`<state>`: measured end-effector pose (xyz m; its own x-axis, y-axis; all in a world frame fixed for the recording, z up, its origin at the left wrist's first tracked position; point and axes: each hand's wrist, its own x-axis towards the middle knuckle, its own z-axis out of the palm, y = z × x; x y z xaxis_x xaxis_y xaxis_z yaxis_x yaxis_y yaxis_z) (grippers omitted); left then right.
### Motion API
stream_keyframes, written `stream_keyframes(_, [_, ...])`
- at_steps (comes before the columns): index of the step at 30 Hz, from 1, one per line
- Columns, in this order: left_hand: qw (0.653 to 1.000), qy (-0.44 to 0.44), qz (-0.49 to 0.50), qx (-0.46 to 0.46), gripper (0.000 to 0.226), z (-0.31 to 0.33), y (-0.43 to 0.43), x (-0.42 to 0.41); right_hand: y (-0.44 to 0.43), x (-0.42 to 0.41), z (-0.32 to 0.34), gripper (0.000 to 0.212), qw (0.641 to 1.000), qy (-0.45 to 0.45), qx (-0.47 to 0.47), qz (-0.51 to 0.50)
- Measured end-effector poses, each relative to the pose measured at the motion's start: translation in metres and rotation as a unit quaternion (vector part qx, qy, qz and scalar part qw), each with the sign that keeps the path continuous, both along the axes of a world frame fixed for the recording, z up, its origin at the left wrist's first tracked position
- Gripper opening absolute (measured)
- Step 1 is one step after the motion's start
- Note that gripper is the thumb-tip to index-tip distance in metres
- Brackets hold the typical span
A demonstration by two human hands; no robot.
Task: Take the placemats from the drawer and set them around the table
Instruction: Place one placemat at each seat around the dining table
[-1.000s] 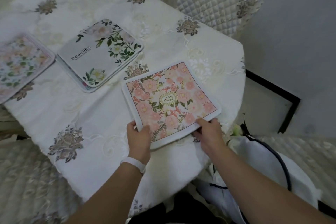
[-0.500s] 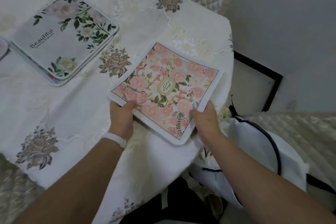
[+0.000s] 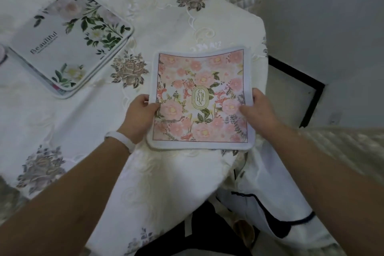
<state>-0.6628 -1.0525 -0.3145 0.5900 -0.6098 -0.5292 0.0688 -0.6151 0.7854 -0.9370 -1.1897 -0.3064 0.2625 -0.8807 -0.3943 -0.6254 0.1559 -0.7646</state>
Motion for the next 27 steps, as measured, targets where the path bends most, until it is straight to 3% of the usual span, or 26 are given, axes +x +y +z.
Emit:
stream_keyframes(7, [0.986,0.120,0.110,-0.030,0.021,0.002,0.083,-0.084,-0.032,0.020,0.015,0.016,0.981,0.100,-0.111,0.121])
stream_keyframes(13, [0.976,0.136,0.167,-0.014,0.026,-0.009,0.114,-0.122,-0.022,0.033,0.000,0.034,0.950,0.143,-0.159,0.229])
stream_keyframes(18, [0.979,0.130,0.156,-0.011,0.025,-0.012,0.118,-0.133,-0.025,0.029,-0.012,0.034,0.936,0.151,-0.194,0.251])
stream_keyframes(27, [0.979,0.145,0.141,-0.024,0.026,-0.011,0.117,-0.135,-0.030,0.025,-0.028,0.027,0.947,0.111,-0.183,0.240])
